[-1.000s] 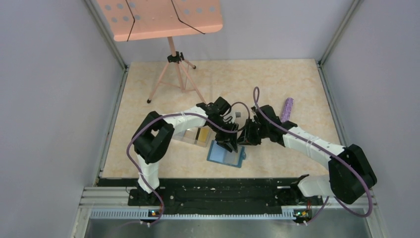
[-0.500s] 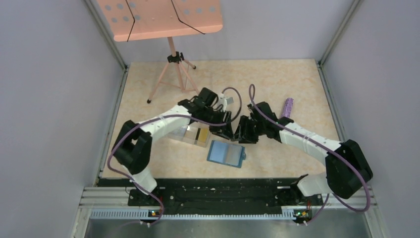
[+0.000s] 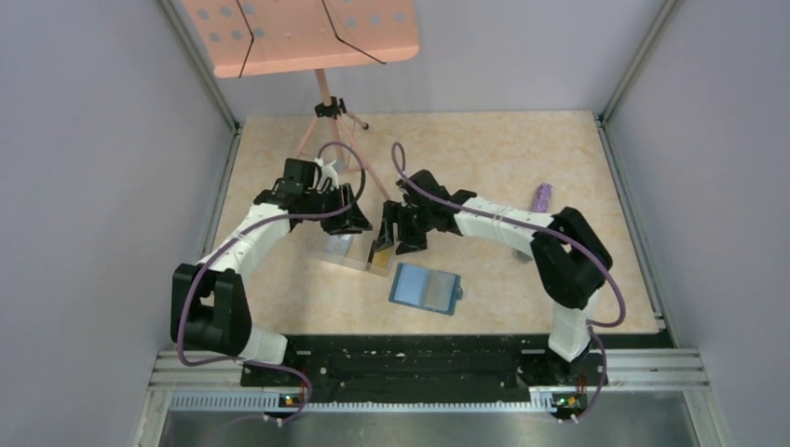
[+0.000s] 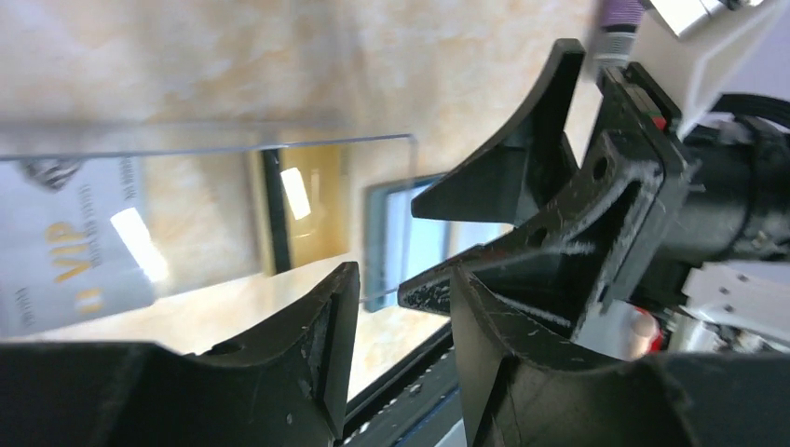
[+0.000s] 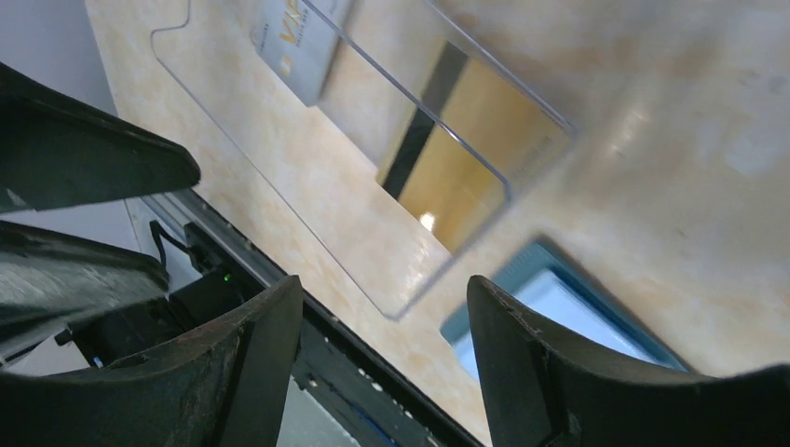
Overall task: Put the credit cards into the card holder
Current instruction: Pick up the credit card from the storage box.
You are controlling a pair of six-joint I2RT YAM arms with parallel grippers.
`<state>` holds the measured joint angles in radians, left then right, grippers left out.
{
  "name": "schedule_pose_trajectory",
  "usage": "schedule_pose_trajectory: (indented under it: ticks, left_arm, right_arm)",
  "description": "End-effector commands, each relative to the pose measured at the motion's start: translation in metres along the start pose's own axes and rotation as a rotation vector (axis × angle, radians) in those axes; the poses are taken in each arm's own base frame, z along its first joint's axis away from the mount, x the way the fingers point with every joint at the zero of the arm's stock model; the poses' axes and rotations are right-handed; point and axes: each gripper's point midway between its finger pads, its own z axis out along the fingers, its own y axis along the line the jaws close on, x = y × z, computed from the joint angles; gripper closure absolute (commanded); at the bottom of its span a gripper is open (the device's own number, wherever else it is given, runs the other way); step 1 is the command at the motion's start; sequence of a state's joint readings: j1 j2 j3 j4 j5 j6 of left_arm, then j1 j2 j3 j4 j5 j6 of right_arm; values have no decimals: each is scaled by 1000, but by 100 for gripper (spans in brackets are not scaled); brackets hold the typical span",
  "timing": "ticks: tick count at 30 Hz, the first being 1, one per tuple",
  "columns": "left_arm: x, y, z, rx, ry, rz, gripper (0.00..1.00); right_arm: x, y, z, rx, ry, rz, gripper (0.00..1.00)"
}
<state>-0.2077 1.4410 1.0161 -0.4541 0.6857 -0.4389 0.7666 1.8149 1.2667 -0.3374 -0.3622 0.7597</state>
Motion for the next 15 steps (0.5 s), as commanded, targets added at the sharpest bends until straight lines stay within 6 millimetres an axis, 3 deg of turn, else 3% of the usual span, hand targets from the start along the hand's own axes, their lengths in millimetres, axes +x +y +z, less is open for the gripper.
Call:
schedule_pose_trajectory:
  ticks: [1, 7, 12, 15]
  left_arm:
    - [2, 44, -17, -279, 54, 86, 54]
    - [8, 72, -10, -374, 178, 110, 54]
    - [19, 85, 5, -372, 256, 96, 56]
    - [27, 91, 13, -369, 295, 91, 56]
  right_arm:
    - [-1, 28, 25, -10, 36, -49, 36]
    - [2, 20, 43, 61, 67, -55, 58]
    - [7, 15, 40, 112, 84, -90, 81]
    - [12, 13, 39, 118, 95, -107, 89]
